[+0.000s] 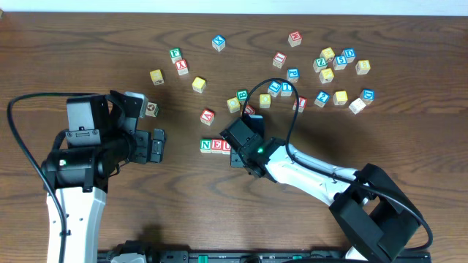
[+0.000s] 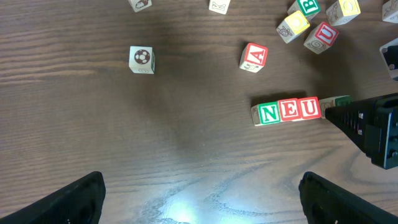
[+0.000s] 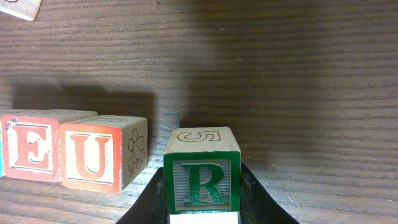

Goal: Spell out NEURIPS
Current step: 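Lower the green R block to the right of the U block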

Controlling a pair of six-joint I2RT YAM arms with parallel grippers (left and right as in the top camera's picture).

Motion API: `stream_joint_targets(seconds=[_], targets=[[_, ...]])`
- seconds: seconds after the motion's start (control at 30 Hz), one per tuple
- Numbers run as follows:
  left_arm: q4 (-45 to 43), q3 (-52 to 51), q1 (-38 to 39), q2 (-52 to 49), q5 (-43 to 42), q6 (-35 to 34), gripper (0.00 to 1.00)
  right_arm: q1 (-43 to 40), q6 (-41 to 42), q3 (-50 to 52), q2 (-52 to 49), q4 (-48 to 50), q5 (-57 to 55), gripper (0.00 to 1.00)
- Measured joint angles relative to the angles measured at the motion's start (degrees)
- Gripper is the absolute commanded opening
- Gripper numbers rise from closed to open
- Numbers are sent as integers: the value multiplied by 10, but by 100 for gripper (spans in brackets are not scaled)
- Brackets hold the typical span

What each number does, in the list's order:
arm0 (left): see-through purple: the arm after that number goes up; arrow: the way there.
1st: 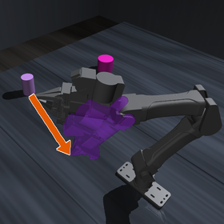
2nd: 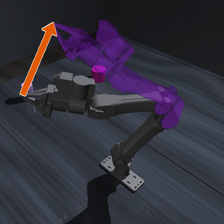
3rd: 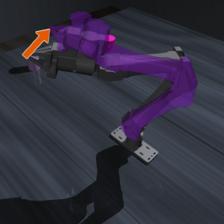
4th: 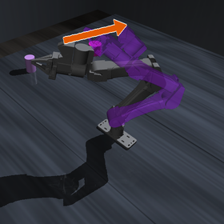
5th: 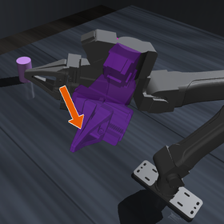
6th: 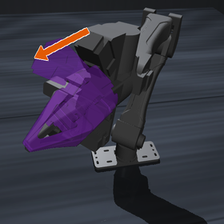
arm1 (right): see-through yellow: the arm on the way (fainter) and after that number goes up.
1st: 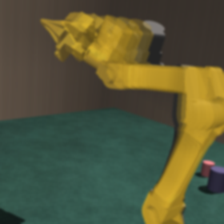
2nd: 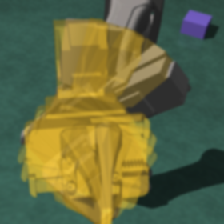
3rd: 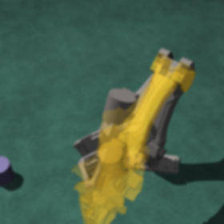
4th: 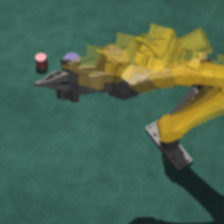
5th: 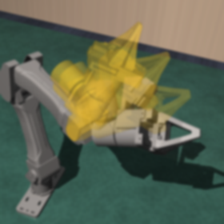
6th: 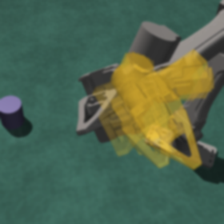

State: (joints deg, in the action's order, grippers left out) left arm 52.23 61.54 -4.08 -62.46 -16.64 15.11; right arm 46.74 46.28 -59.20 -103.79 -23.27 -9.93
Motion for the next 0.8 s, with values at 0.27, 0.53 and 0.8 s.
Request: stream_joint_targets(seconds=[0.27,0.53,0.8], targets=[[0,0,0,0,0,0,98,0,2,0,0,0,0,20],[0,0,0,0,0,0,98,0,5,0,0,0,0,30],[0,0,0,0,0,0,98,0,8,0,-1,0,0,35]])
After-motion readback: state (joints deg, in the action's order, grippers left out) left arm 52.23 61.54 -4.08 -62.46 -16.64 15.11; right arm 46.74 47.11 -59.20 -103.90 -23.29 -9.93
